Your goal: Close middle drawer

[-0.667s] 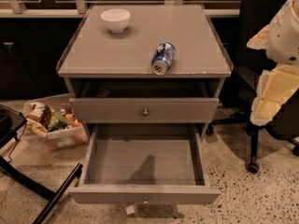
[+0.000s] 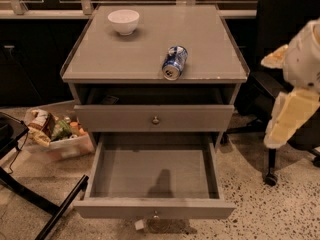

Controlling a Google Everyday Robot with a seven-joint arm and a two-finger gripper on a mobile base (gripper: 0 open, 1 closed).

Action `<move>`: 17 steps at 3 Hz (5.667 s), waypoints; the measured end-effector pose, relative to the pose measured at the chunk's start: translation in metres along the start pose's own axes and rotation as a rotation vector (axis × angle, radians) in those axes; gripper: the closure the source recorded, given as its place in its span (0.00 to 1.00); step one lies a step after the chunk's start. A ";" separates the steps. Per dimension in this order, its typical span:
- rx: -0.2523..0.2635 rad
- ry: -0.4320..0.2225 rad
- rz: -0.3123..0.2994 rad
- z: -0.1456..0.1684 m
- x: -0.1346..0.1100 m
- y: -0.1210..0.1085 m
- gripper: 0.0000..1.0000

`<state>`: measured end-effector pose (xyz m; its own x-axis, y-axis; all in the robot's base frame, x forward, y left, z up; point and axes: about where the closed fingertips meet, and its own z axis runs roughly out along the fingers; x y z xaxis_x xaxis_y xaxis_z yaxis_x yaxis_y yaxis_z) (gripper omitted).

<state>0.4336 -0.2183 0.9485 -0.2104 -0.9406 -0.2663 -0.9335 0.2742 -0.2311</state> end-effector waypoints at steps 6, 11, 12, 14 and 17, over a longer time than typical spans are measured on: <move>-0.339 -0.341 0.089 0.346 0.089 0.167 0.00; -0.446 -0.545 0.153 0.553 0.069 0.229 0.94; -0.308 -0.515 0.147 0.563 0.054 0.193 1.00; -0.268 -0.505 0.145 0.565 0.049 0.185 0.58; -0.194 -0.479 0.141 0.576 0.039 0.157 0.00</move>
Offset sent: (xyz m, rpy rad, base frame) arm -0.0467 0.0251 -0.3029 0.3912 0.0968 0.0122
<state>0.4465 -0.0966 0.3632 -0.2238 -0.6886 -0.6897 -0.9519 0.3063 0.0031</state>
